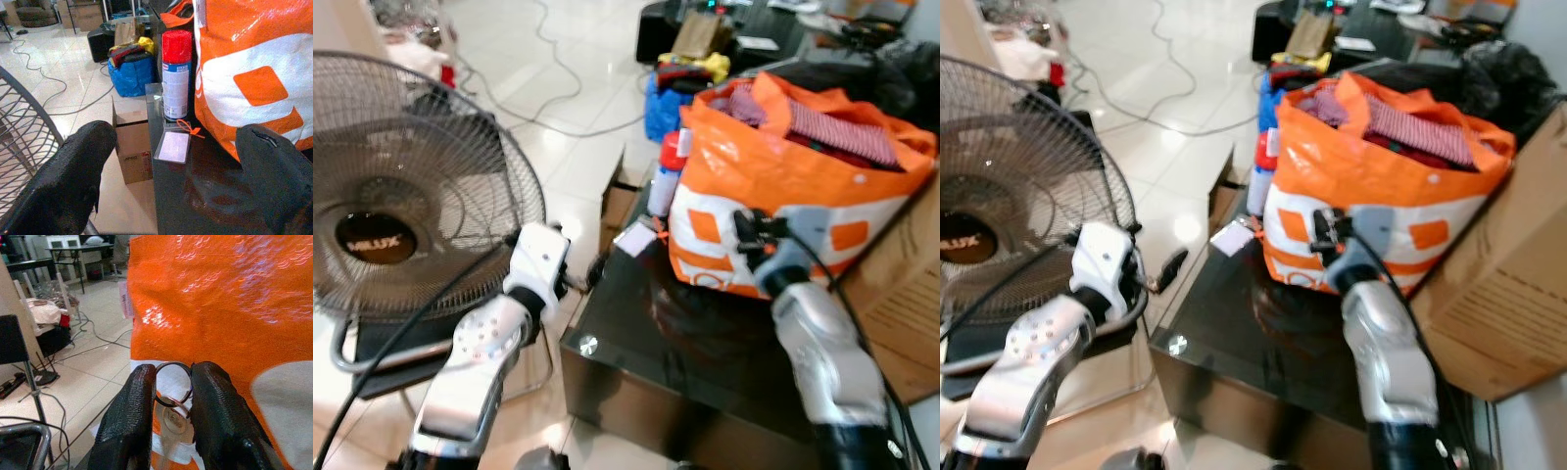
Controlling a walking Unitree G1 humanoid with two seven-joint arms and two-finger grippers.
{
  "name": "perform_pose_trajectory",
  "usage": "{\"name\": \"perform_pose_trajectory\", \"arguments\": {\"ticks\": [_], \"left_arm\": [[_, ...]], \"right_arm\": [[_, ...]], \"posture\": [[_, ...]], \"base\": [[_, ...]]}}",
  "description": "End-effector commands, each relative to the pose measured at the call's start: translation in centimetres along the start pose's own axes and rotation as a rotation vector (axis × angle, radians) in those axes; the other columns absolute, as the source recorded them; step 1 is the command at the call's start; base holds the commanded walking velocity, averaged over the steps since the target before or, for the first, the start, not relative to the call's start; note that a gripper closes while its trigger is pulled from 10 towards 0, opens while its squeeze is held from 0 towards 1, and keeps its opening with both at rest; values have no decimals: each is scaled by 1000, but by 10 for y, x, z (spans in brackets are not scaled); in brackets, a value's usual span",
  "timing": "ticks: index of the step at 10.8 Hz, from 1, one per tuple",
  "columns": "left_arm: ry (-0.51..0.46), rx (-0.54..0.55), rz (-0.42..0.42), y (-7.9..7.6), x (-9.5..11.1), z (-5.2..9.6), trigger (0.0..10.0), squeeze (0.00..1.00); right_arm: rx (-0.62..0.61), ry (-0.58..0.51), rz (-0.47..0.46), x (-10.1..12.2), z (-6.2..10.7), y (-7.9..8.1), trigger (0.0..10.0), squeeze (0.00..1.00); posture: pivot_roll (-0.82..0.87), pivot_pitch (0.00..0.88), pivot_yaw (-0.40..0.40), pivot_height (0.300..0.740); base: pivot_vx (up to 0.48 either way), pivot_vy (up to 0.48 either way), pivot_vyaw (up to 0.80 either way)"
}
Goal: Hang keys on a hook
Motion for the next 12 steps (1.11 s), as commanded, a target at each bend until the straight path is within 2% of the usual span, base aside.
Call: {"name": "perform_pose_trajectory", "arguments": {"ticks": [1, 2, 3, 4, 6, 12], "left_arm": [[-1, 28, 1, 4, 0, 0, 10000, 0], [-24, 98, 9, 17, 4, 4, 10000, 0], [-26, 131, 18, 23, 3, 7, 10000, 0], [-16, 131, 3, 27, 1, 3, 10000, 0], [-16, 81, -8, 23, 3, -8, 10000, 0], [-24, 77, -22, 27, -1, -14, 10000, 0]], "right_arm": [[-31, 0, -27, 5, 8, -2, 1176, 0], [-87, 25, -76, 9, 24, 2, 2667, 0], [-118, 40, -97, 6, 29, 4, 3608, 0], [-161, 96, -50, -5, 28, 4, 10000, 0], [-180, 141, -1, -10, 23, 2, 10000, 0], [-193, 158, 13, -11, 18, 1, 10000, 0]], "posture": [[23, 0, -89, 740], [3, 0, -76, 740], [-2, 0, -65, 740], [-11, 0, -43, 740], [-48, 0, -4, 740], [-31, 0, -23, 740]], "base": [[0, 0, 0], [0, 0, 0], [0, 0, 0], [0, 0, 0], [0, 0, 0], [-40, 0, 0]]}}
Point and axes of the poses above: a point about 5 cm out from each wrist's last joint towards the gripper, its own z axis pointing back from the gripper into the wrist, its own x axis along the axis of the wrist's last joint, y = z × x, the point moved 1 cm from there along -z, pointing out of the wrist towards the gripper, and after that the axes turned 10 degrees about z, right-handed, at the moved point
